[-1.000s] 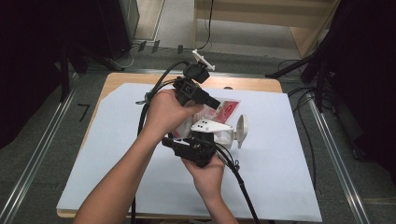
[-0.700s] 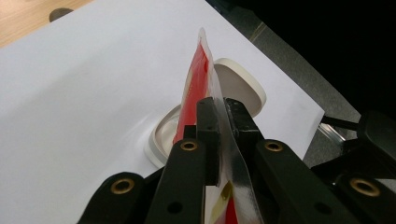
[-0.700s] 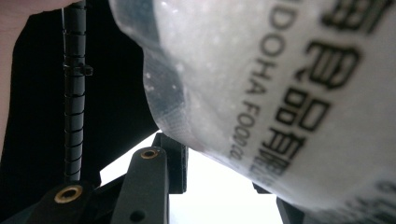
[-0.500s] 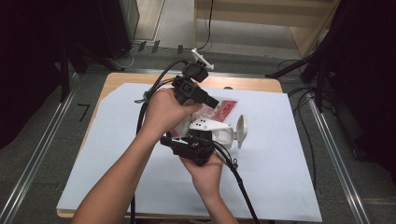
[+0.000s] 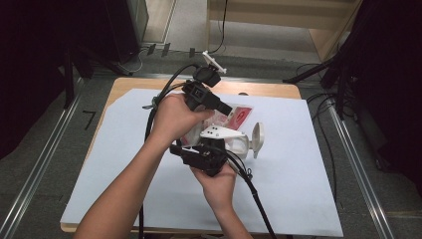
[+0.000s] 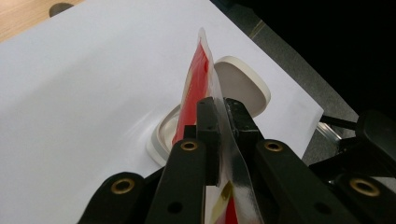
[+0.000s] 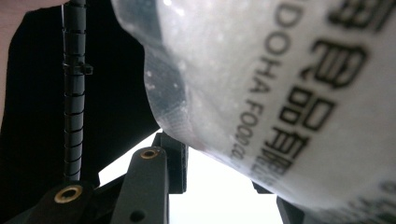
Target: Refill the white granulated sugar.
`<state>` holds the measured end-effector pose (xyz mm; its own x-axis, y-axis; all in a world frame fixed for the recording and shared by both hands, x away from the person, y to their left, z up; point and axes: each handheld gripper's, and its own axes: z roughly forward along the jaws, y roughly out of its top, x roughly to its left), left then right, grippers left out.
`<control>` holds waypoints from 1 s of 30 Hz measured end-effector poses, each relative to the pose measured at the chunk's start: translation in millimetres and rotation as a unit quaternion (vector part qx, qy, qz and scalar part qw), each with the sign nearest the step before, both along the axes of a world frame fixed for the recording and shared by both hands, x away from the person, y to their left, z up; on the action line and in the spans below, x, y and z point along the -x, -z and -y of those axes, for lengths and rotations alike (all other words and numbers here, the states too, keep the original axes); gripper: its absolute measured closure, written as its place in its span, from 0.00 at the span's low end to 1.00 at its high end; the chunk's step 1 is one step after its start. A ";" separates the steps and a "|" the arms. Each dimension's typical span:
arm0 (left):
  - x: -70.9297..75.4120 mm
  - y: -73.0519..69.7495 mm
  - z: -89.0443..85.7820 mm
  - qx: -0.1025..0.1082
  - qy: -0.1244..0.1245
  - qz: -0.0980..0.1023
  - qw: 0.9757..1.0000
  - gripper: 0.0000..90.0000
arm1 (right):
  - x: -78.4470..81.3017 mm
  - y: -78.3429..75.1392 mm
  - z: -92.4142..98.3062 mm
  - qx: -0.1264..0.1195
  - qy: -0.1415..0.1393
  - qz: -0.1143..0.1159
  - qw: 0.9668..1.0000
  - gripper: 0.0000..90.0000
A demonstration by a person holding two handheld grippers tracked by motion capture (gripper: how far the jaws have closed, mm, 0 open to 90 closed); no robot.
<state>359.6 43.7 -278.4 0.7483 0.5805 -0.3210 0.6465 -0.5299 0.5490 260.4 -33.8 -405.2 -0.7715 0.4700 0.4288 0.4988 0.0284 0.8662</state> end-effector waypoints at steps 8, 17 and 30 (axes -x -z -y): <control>0.6 -0.3 1.0 -0.002 0.001 0.003 1.000 0.96 | 0.3 -0.1 0.9 -0.002 -0.002 -0.001 1.000 0.72; -1.8 -1.1 3.2 -0.003 0.002 -0.007 1.000 0.96 | 0.1 -1.0 2.4 -0.004 0.000 -0.002 1.000 0.72; -6.5 0.2 7.1 0.007 0.008 -0.027 1.000 0.96 | 2.6 -5.0 6.9 -0.003 0.002 -0.016 1.000 0.72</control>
<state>366.0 36.5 -278.7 0.7386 0.5646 -0.3684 0.6670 -0.5328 0.5207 257.8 -40.7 -400.2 -0.7555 0.4706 0.4558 0.5266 0.0222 0.8498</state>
